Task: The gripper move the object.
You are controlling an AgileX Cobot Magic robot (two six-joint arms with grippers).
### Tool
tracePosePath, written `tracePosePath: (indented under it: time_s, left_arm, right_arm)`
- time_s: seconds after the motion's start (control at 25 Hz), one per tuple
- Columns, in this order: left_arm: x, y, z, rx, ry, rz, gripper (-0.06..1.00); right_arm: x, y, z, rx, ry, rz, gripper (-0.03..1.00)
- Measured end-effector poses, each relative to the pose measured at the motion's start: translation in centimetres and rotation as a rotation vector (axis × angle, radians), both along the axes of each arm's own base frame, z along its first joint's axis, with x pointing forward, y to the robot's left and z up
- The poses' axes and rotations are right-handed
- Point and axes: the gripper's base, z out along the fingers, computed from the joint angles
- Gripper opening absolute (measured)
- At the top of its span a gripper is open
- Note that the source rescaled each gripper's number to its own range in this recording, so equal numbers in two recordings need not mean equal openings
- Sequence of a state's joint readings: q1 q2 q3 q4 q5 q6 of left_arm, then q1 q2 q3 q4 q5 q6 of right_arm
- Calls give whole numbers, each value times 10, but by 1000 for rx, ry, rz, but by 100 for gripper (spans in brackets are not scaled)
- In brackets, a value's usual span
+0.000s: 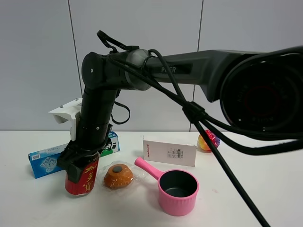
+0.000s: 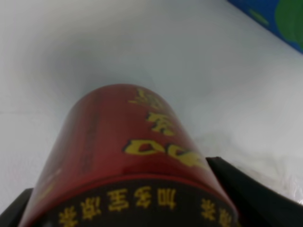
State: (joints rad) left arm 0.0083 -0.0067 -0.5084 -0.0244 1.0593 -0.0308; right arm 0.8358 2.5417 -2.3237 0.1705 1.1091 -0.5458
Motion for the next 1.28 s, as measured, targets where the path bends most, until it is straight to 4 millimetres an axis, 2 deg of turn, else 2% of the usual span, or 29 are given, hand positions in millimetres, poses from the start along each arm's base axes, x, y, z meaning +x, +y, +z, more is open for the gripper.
tracePosePath:
  time_s: [0.24,0.32,0.48,0.6,0.64,0.76,0.96,1.12,1.28]
  left_arm:
    - [0,0,0,0,0,0,100]
    - [0,0,0,0,0,0,100]
    - [0,0,0,0,0,0,100]
    - [0,0,0,0,0,0,100]
    - [0,0,0,0,0,0,100]
    - [0,0,0,0,0,0,100]
    - [0,0,0,0,0,0,100]
    - [0,0,0,0,0,0,100]
    - [0,0,0,0,0,0,100]
  right_arm:
    - [1,2,3,24,0,-19,7]
    - [1,3,4,38,0,-34,17]
    - [1,3,5,44,12,-67,46]
    - [0,2,19,58,2,-70,54]
    - [-1,1,28,69,-8,-72,55]
    - [-5,-6,76,119,-85,-77,57]
    - [-35,-25,175,181,-275,-64,56]
    - [-54,-57,239,210,-381,-117,56]
    - [-76,-90,292,262,-461,-151,56]
